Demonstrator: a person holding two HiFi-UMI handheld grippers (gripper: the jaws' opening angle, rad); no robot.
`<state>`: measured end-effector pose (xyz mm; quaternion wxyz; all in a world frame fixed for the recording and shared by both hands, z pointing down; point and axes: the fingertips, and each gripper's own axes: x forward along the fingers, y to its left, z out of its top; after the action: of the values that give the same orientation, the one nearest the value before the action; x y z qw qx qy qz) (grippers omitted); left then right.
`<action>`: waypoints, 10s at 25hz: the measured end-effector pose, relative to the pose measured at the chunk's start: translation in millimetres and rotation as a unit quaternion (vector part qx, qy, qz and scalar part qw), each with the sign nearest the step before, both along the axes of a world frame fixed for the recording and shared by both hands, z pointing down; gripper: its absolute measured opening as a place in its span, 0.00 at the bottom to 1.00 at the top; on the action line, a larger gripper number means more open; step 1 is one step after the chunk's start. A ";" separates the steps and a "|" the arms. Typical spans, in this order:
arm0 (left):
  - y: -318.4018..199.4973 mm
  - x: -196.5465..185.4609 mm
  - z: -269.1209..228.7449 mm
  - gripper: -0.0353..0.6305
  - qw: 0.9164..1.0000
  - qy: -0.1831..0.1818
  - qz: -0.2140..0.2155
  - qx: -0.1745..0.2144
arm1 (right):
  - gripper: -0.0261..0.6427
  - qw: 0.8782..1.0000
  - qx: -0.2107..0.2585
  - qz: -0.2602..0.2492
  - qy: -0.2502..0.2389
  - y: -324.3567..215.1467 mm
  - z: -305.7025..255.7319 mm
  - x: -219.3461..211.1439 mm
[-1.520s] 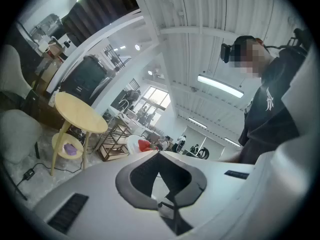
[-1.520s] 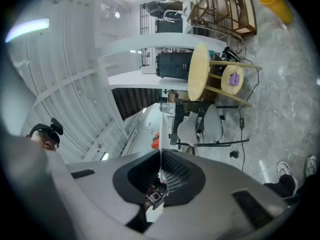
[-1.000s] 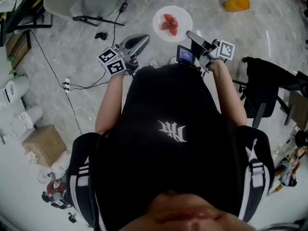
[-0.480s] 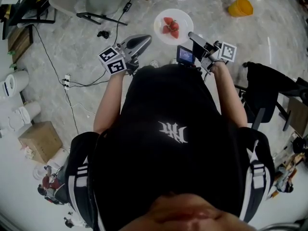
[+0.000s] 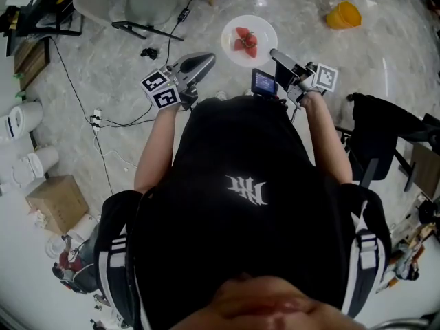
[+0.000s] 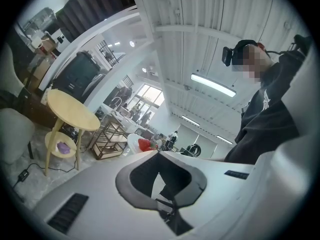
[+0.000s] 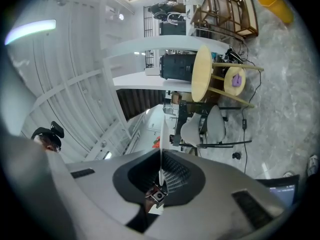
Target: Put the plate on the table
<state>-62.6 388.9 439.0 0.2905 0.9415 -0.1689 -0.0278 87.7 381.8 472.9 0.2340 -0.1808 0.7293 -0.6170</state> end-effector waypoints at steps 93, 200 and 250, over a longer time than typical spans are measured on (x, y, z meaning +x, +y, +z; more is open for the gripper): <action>25.7 29.8 20.4 0.06 0.999 -0.029 -0.041 -0.016 | 0.05 0.999 -0.013 -0.001 -0.037 15.2 18.1 36.5; -659.0 -28.1 34.1 0.06 0.997 0.033 -0.052 -0.038 | 0.06 0.999 -0.010 -0.020 -0.023 -635.7 -12.4 -12.7; -706.3 -22.3 127.6 0.06 0.992 -0.011 -0.057 -0.111 | 0.06 0.997 -0.071 -0.012 0.032 -706.6 139.2 -28.0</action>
<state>-84.9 -317.3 566.6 0.3896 0.8924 -0.2273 -0.0151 59.7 -324.8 612.1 0.1897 -0.2083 0.6931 -0.6635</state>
